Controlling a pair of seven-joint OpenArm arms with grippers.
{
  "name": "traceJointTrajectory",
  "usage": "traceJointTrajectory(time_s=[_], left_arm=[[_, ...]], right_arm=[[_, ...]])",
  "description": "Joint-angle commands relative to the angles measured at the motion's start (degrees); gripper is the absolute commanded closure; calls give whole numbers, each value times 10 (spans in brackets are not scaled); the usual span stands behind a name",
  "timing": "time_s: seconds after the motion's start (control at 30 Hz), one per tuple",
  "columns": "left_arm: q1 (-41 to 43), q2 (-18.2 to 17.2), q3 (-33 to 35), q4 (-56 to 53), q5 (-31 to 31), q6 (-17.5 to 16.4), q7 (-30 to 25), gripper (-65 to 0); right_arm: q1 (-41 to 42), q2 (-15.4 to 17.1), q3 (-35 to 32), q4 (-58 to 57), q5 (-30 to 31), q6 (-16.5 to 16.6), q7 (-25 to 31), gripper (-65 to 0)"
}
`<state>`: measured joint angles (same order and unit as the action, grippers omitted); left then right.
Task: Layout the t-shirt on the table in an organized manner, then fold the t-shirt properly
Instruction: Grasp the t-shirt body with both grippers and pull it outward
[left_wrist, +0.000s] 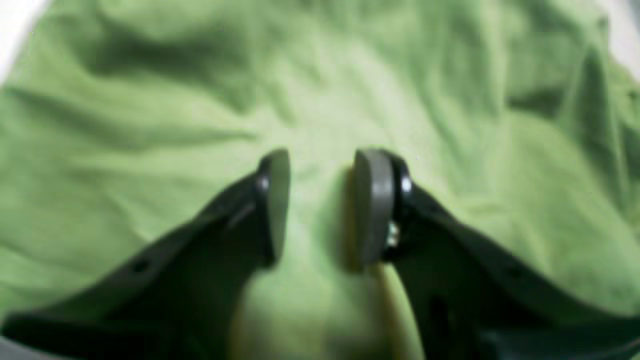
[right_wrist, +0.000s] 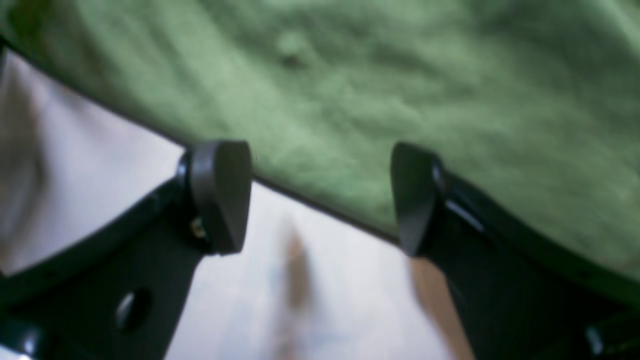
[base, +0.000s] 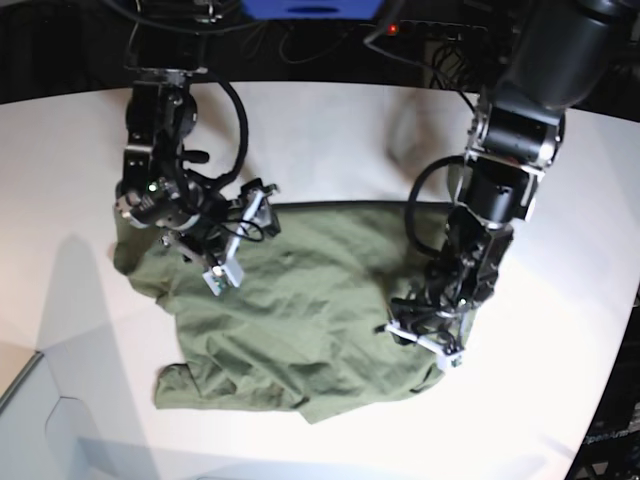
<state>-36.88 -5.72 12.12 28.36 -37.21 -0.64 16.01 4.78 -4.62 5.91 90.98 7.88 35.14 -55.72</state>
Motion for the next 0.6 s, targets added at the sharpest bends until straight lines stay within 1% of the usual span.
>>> traceJointTrajectory(time_s=[0.0, 0.13, 0.23, 0.27, 0.3, 0.37, 0.43, 0.53, 0.57], left_arm=[[-13, -6, -1, -4, 6, 5, -8, -222], [-3, -30, 1, -9, 22, 5, -8, -222], [21, -38, -1, 3, 19, 5, 1, -222], [33, -49, -3, 13, 17, 5, 21, -221], [47, -60, -4, 30, 17, 5, 52, -221], [84, -70, -4, 70, 17, 4, 106, -221], [128, -76, -5, 146, 17, 4, 138, -212], [214, -95, -5, 283, 8, 8, 182, -157], [238, -98, -5, 323, 4, 9, 198, -153]], right_arm=[[12, -2, -1, -5, 4, 1, 21, -440], [28, 6, 0, -71, 2, 1, 72, -440], [49, 29, 1, -121, 2, 1, 88, -440], [52, 37, 2, -132, 2, 1, 92, -440], [53, 52, 5, -138, 2, 1, 96, -440], [56, 74, 20, -150, 2, 1, 108, -440], [71, 95, 32, -166, 2, 1, 129, -440], [111, 138, 36, -211, 2, 0, 144, -440], [128, 151, 36, -229, 2, 0, 146, -440]])
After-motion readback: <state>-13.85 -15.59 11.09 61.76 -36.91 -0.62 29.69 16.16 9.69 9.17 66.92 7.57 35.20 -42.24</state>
